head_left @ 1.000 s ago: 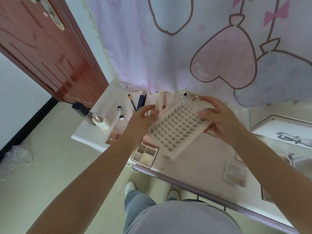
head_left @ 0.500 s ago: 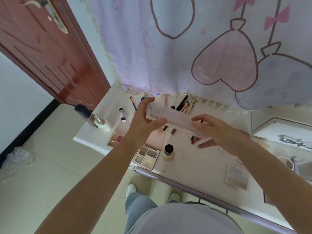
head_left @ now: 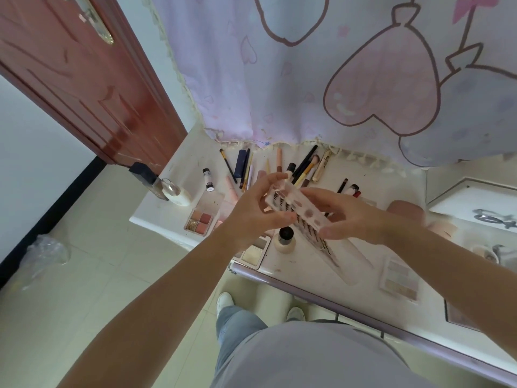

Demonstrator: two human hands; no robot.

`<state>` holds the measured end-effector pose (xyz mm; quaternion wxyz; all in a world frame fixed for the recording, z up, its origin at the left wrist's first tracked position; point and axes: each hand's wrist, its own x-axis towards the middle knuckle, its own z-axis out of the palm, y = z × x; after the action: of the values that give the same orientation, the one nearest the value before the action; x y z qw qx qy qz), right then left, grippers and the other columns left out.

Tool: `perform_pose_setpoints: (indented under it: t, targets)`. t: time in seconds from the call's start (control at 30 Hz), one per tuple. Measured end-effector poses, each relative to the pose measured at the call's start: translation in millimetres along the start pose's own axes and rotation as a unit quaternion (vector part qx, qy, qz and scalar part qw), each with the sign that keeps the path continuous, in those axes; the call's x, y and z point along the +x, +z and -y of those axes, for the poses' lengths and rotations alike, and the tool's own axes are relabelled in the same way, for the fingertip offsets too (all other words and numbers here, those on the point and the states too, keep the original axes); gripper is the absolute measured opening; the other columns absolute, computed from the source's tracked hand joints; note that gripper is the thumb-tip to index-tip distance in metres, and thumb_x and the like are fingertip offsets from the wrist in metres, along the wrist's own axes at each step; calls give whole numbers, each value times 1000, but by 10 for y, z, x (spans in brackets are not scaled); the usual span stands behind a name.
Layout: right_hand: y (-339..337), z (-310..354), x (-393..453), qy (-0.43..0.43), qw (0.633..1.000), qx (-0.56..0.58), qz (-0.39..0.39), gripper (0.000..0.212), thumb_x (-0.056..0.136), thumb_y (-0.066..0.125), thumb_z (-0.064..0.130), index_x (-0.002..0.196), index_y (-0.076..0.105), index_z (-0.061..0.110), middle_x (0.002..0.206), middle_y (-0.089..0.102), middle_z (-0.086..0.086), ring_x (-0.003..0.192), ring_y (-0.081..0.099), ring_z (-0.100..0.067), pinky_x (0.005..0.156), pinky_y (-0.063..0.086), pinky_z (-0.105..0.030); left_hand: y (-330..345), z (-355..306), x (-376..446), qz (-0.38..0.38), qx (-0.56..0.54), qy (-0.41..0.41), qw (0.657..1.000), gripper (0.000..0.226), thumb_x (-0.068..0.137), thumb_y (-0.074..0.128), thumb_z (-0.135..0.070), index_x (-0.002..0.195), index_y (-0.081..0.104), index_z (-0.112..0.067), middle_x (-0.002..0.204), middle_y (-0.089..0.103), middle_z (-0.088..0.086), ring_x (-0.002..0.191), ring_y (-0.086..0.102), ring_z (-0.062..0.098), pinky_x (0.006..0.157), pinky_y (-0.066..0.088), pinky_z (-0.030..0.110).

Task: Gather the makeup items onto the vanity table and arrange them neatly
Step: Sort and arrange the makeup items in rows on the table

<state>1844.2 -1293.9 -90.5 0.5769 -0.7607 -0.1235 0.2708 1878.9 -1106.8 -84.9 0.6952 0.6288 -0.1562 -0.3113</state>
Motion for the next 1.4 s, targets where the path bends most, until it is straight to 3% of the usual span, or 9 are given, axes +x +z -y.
perform_pose_setpoints:
  t: [0.13,0.2,0.3,0.43,0.63,0.87,1.07,1.2,1.4]
  targets:
    - [-78,-94,-27,0,996,84,41,86,43,74,62,121,46,36,125,57,4,109,58,-6,87,50,-21,-10,78,-5,-19,-53,-49,997,87,47,70,-20,128,41,-20,144,27,20,121,49,34,94,47,44]
    - [-196,-184,-62,36,986,164,18,71,47,78,50,111,53,30,112,66,4,94,66,-8,76,55,-22,-37,183,9,-10,-108,-77,991,92,57,71,-8,138,27,-10,118,58,15,102,63,26,84,54,36]
    - [-375,-342,-169,101,982,152,-45,49,71,69,38,113,58,16,103,70,1,87,68,-13,73,57,-26,-3,378,-12,-32,-136,-113,984,49,81,52,6,127,38,-6,81,72,3,79,70,17,68,59,29]
    - [-507,-461,-415,113,982,53,-142,19,70,57,36,79,73,29,84,72,4,74,70,-9,63,56,-17,151,649,-88,-46,-152,-163,974,48,79,49,15,120,45,-9,95,65,7,84,68,20,73,58,32]
    - [-531,-523,-561,100,960,-56,-257,15,88,52,19,99,63,20,78,67,7,58,65,4,55,47,-3,367,887,-152,-36,-19,-157,987,70,78,57,13,138,29,-8,103,58,-1,99,57,22,94,47,40]
    - [-507,-655,-502,157,948,-156,-229,24,89,51,27,103,65,14,87,68,1,68,63,-3,66,51,-13,466,1184,-179,-20,128,-206,970,71,77,65,1,133,29,-22,90,59,-14,76,62,-1,64,50,9]
    - [-389,-958,-255,170,943,-219,-183,27,92,48,24,111,62,11,92,65,3,65,57,3,57,44,-4,424,1440,-130,11,268,-264,926,76,76,68,-9,136,21,-15,110,62,8,94,61,23,83,49,30]
    - [-429,-1022,-72,132,907,-349,-195,28,94,43,26,102,66,10,91,70,-8,73,64,-22,66,48,-28,395,1523,-95,28,371,-245,895,74,78,69,-16,133,21,-11,115,60,12,96,62,28,79,49,32]
    - [-556,-1203,163,209,862,-430,-170,36,97,33,25,103,61,3,98,63,-20,87,57,-30,64,35,-29,422,1602,-84,67,484,-220,845,68,79,67,-26,127,22,-8,112,59,12,99,60,27,80,49,35]
